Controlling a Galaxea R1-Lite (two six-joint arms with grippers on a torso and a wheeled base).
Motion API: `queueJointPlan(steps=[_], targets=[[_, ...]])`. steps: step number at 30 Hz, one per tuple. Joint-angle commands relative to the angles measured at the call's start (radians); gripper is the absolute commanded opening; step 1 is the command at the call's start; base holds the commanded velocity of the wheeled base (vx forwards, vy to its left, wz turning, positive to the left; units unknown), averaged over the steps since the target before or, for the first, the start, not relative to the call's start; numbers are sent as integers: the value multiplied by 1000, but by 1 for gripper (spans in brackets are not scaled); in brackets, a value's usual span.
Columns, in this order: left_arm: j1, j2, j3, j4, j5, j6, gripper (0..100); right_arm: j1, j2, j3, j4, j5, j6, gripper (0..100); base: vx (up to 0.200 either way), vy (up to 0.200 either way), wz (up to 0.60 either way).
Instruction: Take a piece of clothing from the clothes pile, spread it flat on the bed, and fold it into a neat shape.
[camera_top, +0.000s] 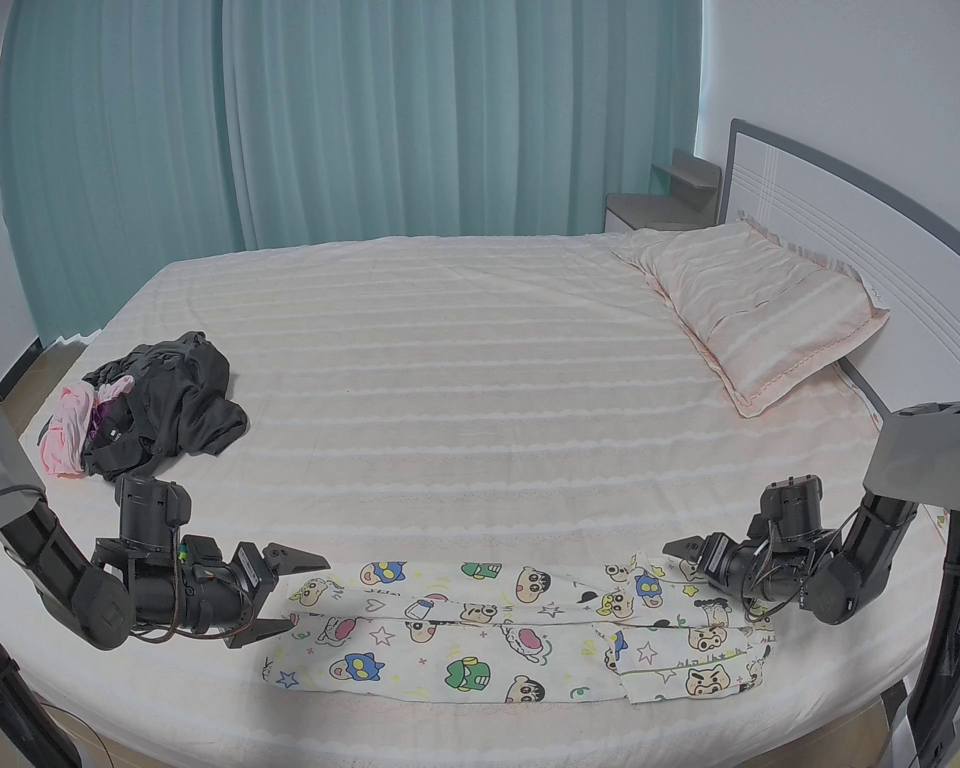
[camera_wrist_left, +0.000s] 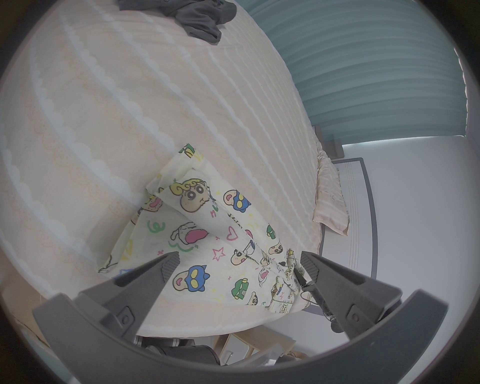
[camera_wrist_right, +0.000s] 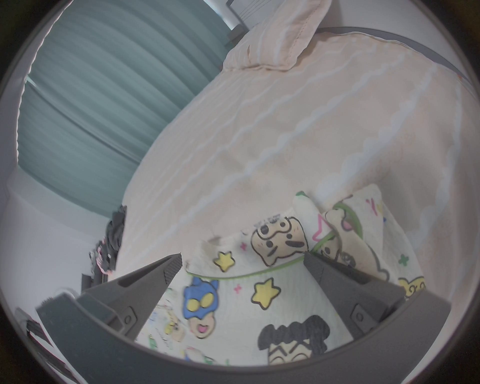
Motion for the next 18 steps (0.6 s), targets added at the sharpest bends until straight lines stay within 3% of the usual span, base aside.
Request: queueJointPlan(steps=[1,18], targets=[[-26,3,10,-20,0,-2,100,-2,-131,27,-17,-1,60,100,0,0,0],[-41,23,13,-20,1,-8,100,4,-160,67,-22,7,61,100,-12,0,0]])
